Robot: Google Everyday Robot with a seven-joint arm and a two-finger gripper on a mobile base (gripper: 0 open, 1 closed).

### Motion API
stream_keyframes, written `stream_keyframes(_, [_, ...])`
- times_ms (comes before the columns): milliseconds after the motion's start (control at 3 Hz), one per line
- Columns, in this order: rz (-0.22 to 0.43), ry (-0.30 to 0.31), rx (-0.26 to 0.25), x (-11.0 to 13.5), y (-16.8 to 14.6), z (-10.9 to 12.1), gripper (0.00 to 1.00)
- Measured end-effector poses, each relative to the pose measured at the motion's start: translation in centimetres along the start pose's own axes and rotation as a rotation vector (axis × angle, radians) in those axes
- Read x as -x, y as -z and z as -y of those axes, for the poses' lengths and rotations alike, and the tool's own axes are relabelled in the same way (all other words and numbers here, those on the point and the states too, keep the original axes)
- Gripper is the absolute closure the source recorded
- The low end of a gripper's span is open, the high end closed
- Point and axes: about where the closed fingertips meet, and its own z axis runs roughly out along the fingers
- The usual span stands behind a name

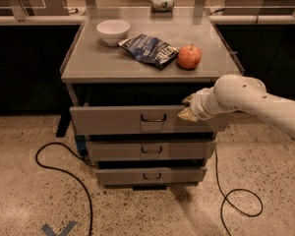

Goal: Open top drawer

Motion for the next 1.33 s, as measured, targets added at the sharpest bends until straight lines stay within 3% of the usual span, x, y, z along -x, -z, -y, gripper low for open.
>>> stream_keyframes(333, [0.0, 0.0, 0.0, 0.0, 0.0, 0.0, 0.89])
stream_keyframes(667, [0.0, 0.0, 0.0, 0.0, -0.01, -0.01, 1.0])
stream_keyframes(1333, [-0.001, 0.0, -0.001, 0.09, 0.19, -0.05, 1.0])
